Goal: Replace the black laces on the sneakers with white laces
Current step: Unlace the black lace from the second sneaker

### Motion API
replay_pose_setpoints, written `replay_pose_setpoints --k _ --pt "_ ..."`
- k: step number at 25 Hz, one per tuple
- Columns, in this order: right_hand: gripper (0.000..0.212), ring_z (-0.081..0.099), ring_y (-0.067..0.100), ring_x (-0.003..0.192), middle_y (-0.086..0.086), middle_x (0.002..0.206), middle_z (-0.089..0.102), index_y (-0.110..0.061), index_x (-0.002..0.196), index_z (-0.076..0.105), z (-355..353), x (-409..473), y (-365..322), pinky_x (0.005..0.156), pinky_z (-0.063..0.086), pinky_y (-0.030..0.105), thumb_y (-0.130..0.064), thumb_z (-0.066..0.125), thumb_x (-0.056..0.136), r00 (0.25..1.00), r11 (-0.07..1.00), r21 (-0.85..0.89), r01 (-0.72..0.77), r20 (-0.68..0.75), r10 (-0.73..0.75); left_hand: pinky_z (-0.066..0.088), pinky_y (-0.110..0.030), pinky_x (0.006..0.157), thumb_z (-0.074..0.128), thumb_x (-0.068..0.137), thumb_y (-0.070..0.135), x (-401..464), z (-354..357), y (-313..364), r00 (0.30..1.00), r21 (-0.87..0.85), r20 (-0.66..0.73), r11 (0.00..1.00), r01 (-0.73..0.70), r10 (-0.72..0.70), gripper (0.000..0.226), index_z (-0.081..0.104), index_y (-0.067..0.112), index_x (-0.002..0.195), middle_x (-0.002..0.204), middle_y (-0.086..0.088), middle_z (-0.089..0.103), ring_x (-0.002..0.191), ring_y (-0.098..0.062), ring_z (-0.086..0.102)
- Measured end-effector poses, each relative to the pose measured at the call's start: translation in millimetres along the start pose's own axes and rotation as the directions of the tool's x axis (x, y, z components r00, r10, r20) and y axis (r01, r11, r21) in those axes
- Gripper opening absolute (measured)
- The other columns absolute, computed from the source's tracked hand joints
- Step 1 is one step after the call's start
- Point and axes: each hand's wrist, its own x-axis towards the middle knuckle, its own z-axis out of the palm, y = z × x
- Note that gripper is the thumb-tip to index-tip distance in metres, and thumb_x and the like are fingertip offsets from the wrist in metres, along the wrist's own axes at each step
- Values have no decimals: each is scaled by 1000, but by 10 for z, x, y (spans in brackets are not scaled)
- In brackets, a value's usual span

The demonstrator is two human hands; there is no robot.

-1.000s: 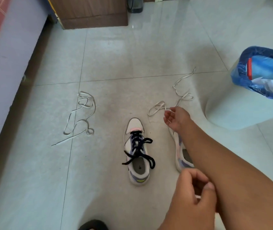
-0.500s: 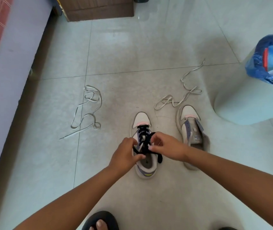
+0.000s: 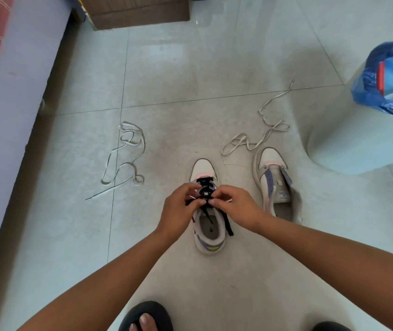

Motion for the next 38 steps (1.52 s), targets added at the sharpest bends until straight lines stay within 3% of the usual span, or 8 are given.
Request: replay_pose_setpoints --k 4,10,17,21,24,28,32,38 --pt "9 52 10 70 0 75 59 -13 79 60 16 47 -31 67 44 20 -14 64 88 967 938 242 -248 0 256 46 -9 61 63 88 21 71 9 -45 985 144 52 977 156 -165 11 60 27 80 76 7 64 67 -4 60" --pt "11 57 14 66 3 75 61 -17 86 53 -62 114 -127 67 50 27 -17 51 97 937 861 381 -337 48 345 41 -12 76 49 97 22 70 31 -74 979 25 166 993 118 -120 19 49 14 79 116 10 61 102 -1 56" --pt "6 54 17 55 8 77 52 -14 95 40 -1396 768 -514 51 52 26 -10 40 100 674 680 723 125 -564 476 40 -13 82 46 98 14 32 -94 -122 932 12 345 993 113 -110 23 48 18 75 127 11 55 115 -2 52" --pt "70 47 24 121 10 133 44 -12 144 23 -820 413 -270 101 40 37 -35 61 89 955 964 48 -261 -131 265 42 -17 81 42 100 18 21 -49 -49 933 -26 319 983 184 -166 22 48 18 78 109 10 62 100 -1 55" --pt "114 14 18 143 2 156 14 -20 151 -3 -147 -23 -13 116 17 33 -49 75 72 951 971 -228 -74 278 138 44 -33 82 40 101 21 23 -25 186 916 -149 325 944 294 -234 23 49 17 81 98 -7 61 91 -16 55" --pt "95 32 27 132 0 142 38 -22 146 19 -29 -2 80 107 33 45 -45 75 73 983 895 -441 74 181 8 50 -32 87 40 100 23 76 -220 833 926 -258 375 956 142 -37 30 64 20 84 95 4 69 94 -9 64" --pt "72 21 20 135 -2 146 31 -20 142 30 -32 -88 98 108 14 23 -27 69 81 983 913 -395 99 182 -28 57 -42 79 31 101 25 393 -742 1516 967 -833 208 545 97 145 48 68 13 72 84 -3 72 88 -18 69" --pt "56 15 14 138 -4 151 26 -20 136 40 -1 -157 123 107 11 20 -21 63 85 987 915 -395 75 163 -10 50 -40 85 37 102 24 686 -1195 1697 988 -995 -80 42 -86 131 38 54 1 77 75 -9 61 65 -19 61"
